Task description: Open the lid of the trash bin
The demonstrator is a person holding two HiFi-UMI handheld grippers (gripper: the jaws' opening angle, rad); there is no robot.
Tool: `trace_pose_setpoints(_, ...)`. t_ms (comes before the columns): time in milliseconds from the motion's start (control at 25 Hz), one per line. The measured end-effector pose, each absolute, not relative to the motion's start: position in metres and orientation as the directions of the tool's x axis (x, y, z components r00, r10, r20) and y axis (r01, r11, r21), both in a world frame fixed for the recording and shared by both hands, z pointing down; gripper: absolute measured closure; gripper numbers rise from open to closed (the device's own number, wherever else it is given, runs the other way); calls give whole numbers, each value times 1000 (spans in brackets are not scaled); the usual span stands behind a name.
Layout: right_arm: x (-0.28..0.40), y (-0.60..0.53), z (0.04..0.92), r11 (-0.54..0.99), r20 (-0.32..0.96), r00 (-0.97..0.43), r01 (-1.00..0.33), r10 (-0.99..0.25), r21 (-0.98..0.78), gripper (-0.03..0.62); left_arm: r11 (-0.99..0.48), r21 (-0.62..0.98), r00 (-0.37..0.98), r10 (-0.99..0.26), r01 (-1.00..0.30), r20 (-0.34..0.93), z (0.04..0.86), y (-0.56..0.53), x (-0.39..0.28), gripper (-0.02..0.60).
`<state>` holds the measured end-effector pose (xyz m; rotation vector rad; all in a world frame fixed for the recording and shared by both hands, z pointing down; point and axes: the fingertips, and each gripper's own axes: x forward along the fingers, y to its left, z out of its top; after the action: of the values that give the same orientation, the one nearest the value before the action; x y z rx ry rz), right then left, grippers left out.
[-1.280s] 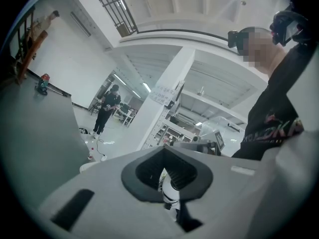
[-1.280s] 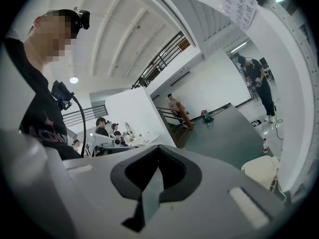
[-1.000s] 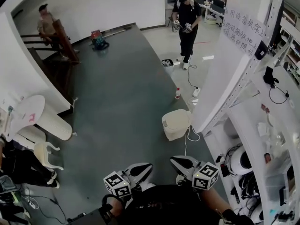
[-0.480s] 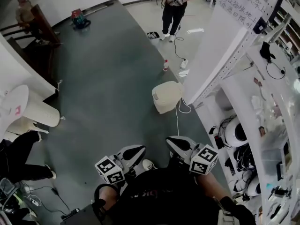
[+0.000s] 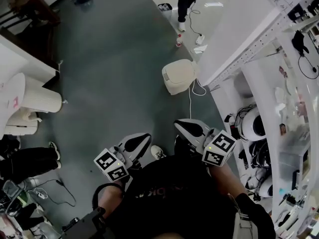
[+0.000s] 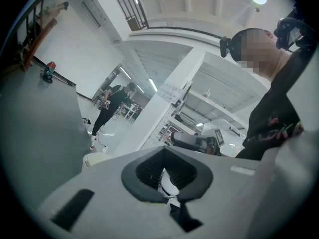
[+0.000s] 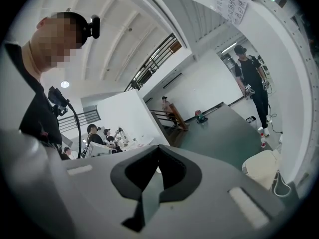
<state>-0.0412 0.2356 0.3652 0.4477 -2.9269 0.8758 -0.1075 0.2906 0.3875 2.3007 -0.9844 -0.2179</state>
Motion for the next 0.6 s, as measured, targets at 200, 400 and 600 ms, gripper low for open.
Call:
trace_pose_setpoints(200,-28,191,372,794,136,-961,-275,-240,-542,586,-501,604,690,-715,-620,115,393,252,-95,578)
trace_pose_setpoints(400,-7,141,381,789,148,-961,-276,-233,-549,586,-489,599,685,-715,-634,141,396,201,-75,578)
trace_pose_setpoints(600,18,93,383,786,140,-964,-265,-225,-558,586,-477,601,682,-713,-642,163,400,153,-52,578)
